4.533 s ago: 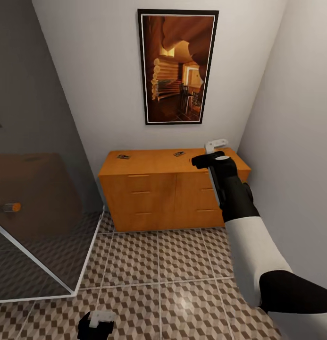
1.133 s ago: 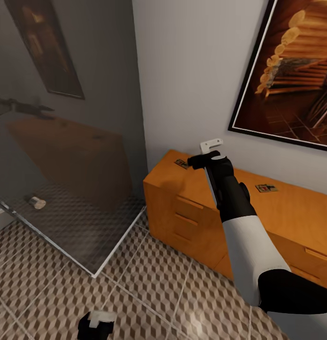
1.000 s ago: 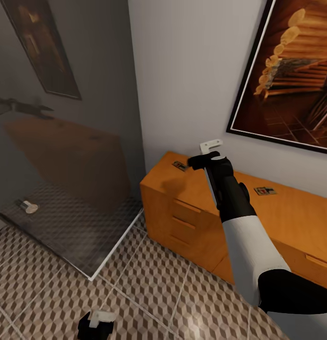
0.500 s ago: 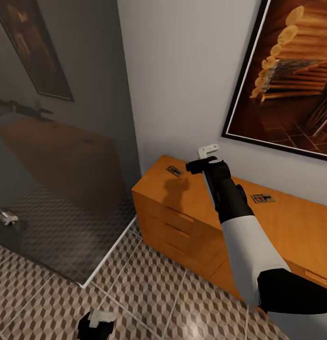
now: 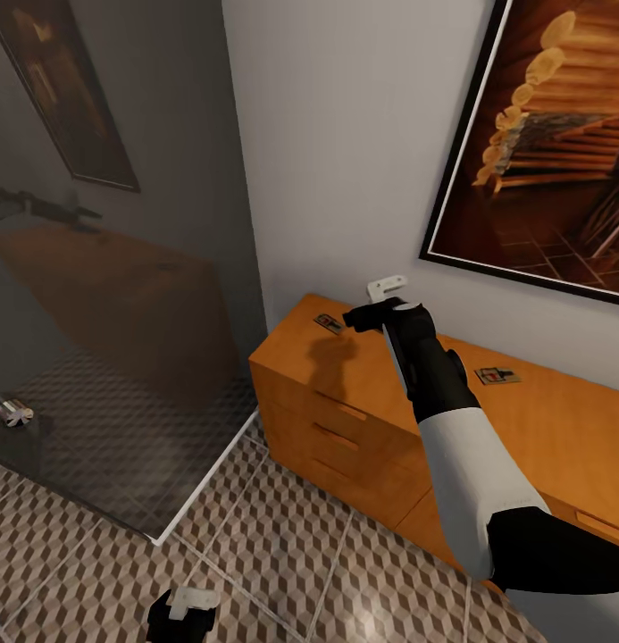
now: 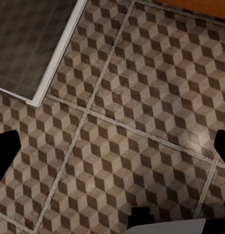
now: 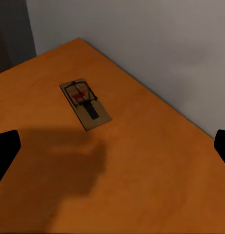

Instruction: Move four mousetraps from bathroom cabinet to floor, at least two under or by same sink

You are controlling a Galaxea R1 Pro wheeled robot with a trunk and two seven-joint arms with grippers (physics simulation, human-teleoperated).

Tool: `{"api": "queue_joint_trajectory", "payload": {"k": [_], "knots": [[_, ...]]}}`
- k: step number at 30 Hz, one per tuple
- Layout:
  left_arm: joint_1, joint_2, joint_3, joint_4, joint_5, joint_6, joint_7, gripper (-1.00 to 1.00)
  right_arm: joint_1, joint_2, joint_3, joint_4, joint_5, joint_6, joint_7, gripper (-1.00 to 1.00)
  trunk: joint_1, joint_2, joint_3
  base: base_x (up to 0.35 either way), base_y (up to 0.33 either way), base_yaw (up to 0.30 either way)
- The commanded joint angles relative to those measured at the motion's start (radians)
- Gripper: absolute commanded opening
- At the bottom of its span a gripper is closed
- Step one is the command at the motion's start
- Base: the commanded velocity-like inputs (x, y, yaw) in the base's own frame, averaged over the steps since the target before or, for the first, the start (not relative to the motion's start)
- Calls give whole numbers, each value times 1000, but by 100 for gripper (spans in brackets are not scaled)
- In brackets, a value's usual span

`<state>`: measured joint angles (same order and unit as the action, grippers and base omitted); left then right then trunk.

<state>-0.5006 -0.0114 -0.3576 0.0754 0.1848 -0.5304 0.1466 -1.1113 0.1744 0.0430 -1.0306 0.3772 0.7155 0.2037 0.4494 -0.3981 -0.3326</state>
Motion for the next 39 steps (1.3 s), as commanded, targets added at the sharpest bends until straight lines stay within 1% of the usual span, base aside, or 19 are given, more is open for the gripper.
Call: {"api": "queue_joint_trajectory", "payload": {"k": [1,6,10,16,19,26,32,39], "knots": [[-2,-1,-9,4,7,-6,2,100,-1,0,0,-1,11,4,20,100,1,-2,-2,0,0,0],[-2,-1,-9,4,7,-6,2,100,-1,0,-1,-1,11,1,85,100,1,-2,-2,0,0,0],[-2,-1,-9,4,7,-6,2,100,-1,0,-1,-2,11,-1,120,100,1,-2,-2,0,0,0],[-2,-1,-9,4,7,-6,2,100,-1,0,-2,-2,11,-2,150,100,1,-2,-2,0,0,0],[-2,-1,-9,4,7,-6,2,100,-1,0,-2,-1,11,-6,156,100,1,-2,-2,0,0,0],[-2,-1,-9,4,7,-6,2,100,-1,0,-2,0,11,-45,164,100,1,-2,-2,0,0,0],[-2,-1,-9,4,7,-6,2,100,-1,0,-2,5,11,-52,166,100,1,-2,-2,5,0,0],[-2,-1,-9,4,7,-6,2,100,0,0,-2,46,12,-62,166,100,1,-2,-2,194,0,0]]}}
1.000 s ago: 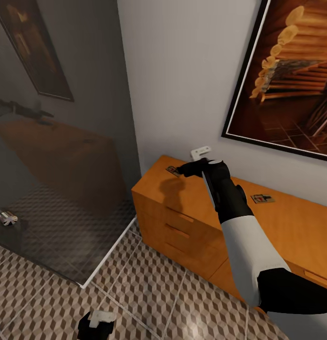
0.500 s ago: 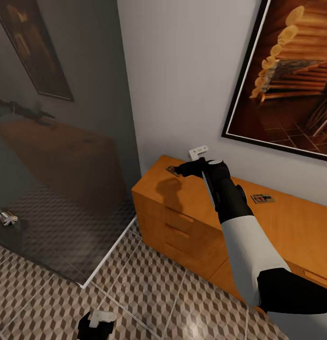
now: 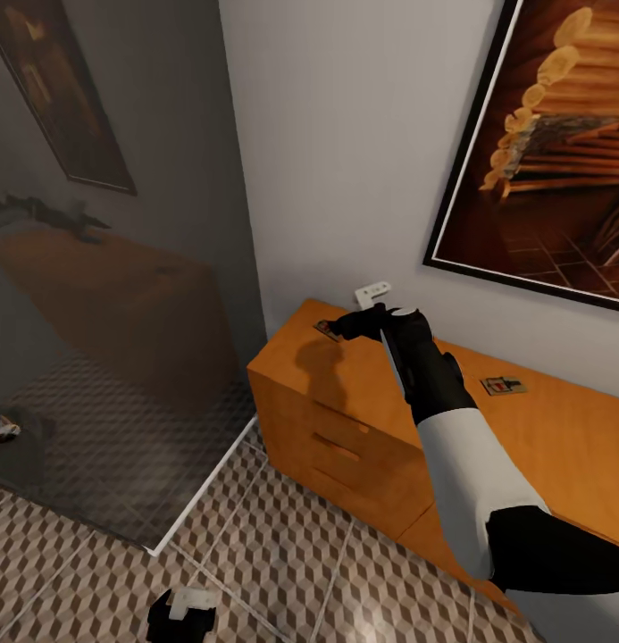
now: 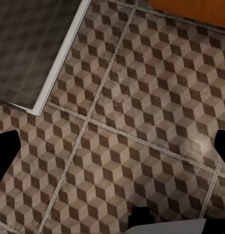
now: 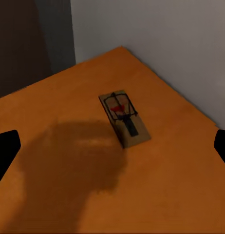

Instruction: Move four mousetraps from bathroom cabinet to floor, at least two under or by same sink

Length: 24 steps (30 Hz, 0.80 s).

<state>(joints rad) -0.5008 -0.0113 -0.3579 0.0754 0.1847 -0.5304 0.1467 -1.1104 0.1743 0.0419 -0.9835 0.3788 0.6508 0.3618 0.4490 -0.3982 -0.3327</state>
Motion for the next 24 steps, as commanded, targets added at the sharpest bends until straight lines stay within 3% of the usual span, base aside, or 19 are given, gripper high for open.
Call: {"api": "queue_joint_trajectory", "payload": {"k": [1,17,24], "knots": [[-2,-1,-9,4,7,-6,2,100,-1,0,0,6,11,0,8,100,1,-2,-2,292,0,0],[-2,-1,-9,4,7,-6,2,100,-1,0,0,75,11,-51,8,100,1,-2,-2,321,0,0],[-1,-1,-9,4,7,-6,2,100,-2,0,0,111,11,-53,8,100,1,-2,-2,136,0,0]]}}
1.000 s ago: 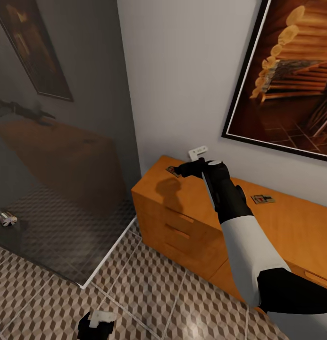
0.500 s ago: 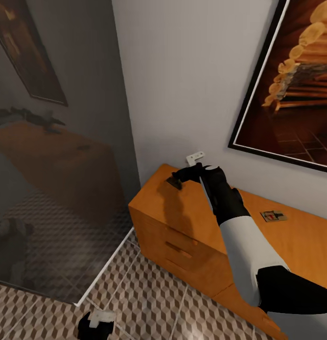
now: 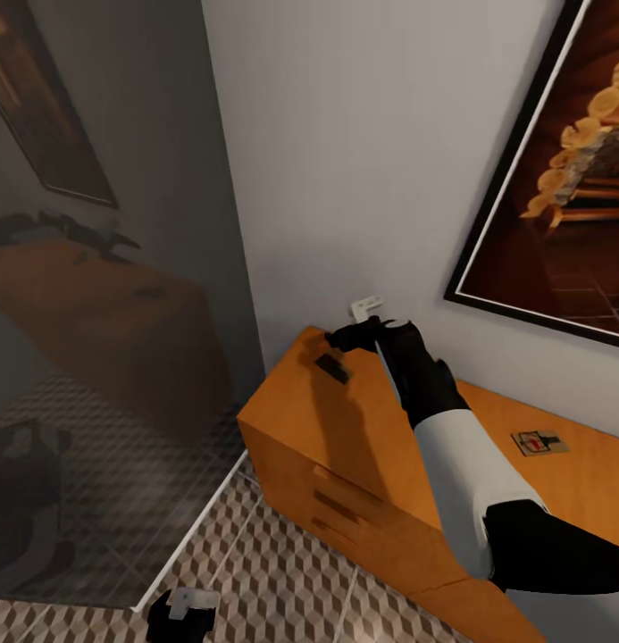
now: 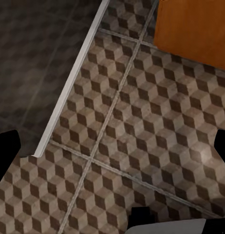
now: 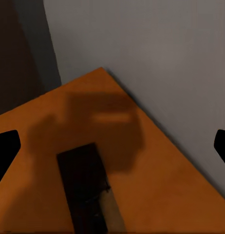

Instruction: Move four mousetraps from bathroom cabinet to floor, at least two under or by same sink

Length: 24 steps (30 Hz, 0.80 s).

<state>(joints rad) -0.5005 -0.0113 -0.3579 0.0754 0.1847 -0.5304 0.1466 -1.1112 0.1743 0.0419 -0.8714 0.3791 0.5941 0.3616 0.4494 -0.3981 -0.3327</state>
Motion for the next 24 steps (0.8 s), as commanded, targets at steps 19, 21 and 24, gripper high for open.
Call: {"api": "queue_joint_trajectory", "payload": {"k": [19,21,24], "knots": [[-2,-1,-9,4,7,-6,2,100,-1,0,1,70,9,3,9,100,1,-2,-2,6,0,0],[-2,-1,-9,4,7,-6,2,100,-1,0,1,79,9,3,8,100,1,-2,-2,0,0,0],[-2,-1,-9,4,7,-6,2,100,-1,0,1,92,9,-15,8,100,1,-2,-2,0,0,0]]}}
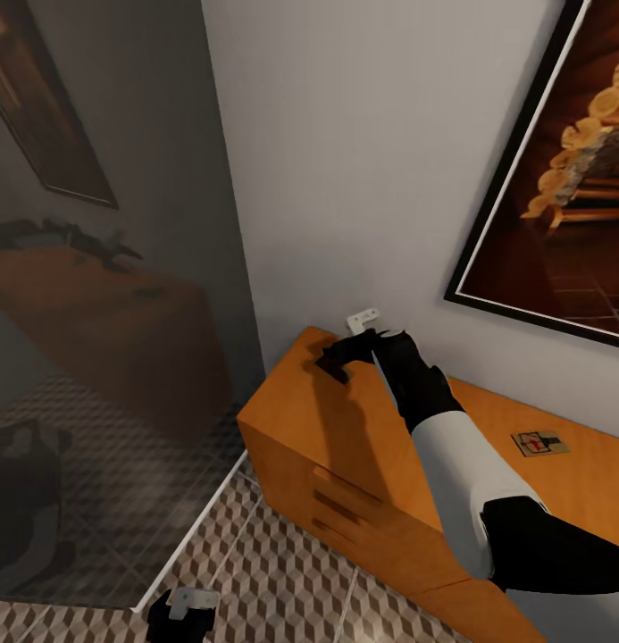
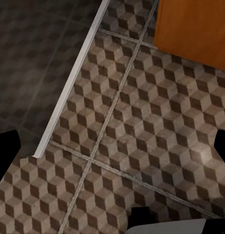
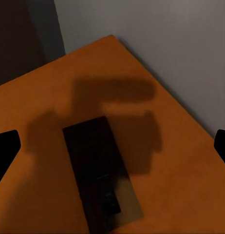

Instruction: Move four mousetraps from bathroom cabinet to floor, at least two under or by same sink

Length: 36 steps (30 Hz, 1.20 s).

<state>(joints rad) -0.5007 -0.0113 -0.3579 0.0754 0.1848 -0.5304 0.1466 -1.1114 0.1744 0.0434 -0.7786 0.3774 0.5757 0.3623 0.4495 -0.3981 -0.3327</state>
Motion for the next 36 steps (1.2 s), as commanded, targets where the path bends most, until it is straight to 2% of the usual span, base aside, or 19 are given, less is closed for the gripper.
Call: {"api": "queue_joint_trajectory", "payload": {"k": [1,4,12,14,18,21,36], "knots": [[-2,-1,-9,4,7,-6,2,100,-1,0,0,2,11,-2,8,100,1,-2,-2,0,0,0],[-2,-1,-9,4,7,-6,2,100,-1,0,-1,22,11,-28,8,100,1,-2,-2,0,0,0],[-2,-1,-9,4,7,-6,2,100,-1,0,-1,33,11,-40,12,100,1,-2,-2,0,0,0],[-2,-1,-9,4,7,-6,2,100,0,0,-3,33,12,-45,66,100,1,-2,-2,0,0,0],[-1,-1,-9,4,7,-6,2,100,0,0,-4,34,14,-70,102,100,1,-2,-2,0,0,0],[-2,-2,-9,4,7,-6,2,100,0,-14,-4,34,13,-90,115,100,1,-2,-2,0,0,0],[-1,-2,-9,4,7,-5,2,100,1,-44,-3,53,13,-99,160,100,1,-2,-2,0,0,0]]}}
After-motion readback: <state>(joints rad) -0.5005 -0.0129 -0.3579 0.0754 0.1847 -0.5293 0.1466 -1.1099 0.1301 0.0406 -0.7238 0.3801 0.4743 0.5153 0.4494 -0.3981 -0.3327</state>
